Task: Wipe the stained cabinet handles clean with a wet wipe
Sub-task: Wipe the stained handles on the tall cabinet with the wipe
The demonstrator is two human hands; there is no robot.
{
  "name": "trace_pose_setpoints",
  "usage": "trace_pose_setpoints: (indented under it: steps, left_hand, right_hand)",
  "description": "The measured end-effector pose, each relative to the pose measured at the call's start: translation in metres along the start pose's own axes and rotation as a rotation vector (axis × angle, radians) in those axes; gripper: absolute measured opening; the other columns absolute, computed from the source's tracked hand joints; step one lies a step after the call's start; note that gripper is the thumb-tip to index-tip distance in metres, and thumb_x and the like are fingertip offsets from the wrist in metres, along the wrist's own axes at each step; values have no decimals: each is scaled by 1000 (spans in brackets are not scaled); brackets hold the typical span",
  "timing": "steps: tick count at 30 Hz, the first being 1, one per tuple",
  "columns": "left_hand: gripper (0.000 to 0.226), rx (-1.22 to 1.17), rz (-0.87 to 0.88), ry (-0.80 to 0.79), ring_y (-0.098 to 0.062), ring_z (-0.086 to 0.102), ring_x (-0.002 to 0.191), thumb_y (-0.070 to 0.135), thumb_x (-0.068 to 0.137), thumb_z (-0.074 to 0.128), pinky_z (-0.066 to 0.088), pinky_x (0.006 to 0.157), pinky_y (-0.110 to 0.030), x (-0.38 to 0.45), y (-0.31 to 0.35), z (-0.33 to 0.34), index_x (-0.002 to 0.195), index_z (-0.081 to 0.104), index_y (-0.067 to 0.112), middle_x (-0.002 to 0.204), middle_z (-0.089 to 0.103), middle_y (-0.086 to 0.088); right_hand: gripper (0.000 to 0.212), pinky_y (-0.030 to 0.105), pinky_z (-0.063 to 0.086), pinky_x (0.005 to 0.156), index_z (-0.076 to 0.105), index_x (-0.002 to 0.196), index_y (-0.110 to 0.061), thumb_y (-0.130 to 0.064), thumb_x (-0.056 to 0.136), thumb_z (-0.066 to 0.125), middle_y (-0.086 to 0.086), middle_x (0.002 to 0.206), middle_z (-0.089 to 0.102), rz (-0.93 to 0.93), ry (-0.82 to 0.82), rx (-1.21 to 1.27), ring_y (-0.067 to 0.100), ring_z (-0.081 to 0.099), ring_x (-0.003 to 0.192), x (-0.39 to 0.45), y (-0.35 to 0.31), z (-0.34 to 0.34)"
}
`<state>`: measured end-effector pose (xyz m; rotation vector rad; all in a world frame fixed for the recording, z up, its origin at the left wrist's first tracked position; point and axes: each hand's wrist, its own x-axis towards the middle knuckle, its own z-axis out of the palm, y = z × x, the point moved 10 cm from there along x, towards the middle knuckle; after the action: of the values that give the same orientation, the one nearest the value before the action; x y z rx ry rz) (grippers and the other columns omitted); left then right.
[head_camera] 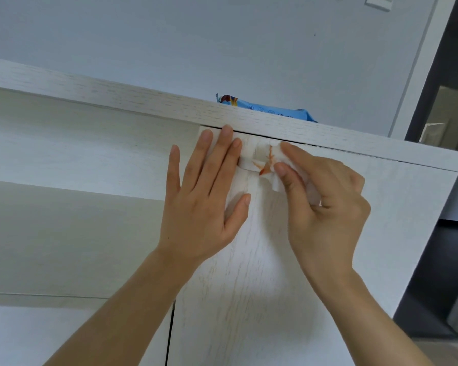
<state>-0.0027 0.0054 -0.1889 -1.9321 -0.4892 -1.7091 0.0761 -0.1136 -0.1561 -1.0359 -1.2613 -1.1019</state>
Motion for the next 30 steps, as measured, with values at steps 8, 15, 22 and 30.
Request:
trace_pose_setpoints:
  steps: [8,15,22,30]
  left_hand:
    - [59,-11,4,11,-27,19,143,37,97,36,15,115,-56,-1,1,0,145,28,5,152,23,-9]
    - [58,-15,6,7,-27,20,143,37,97,35,16,114,-57,-1,1,0,145,31,5,152,23,-9]
    - [59,-19,-4,13,-27,21,143,37,96,36,16,114,-57,0,0,-1,144,32,4,152,25,-10]
    - [59,-19,-5,7,-27,21,143,36,96,37,14,115,-56,0,0,-2,145,31,4,152,26,-10]
  right_hand:
    - [25,36,30,84,64,117,-18,-25,94,56,-11,95,62,-191,-161,-217,10,51,96,0,-1,9]
    - [18,38,30,81,70,105,-18,-23,89,62,-17,86,55,-117,-113,-140,9,51,88,4,1,7]
    - [19,48,40,85,63,103,-33,-25,87,63,-25,85,59,84,-113,28,9,52,89,8,11,3]
    - [19,58,41,86,63,103,-33,-25,86,63,-14,89,63,188,-113,111,12,53,94,6,20,2]
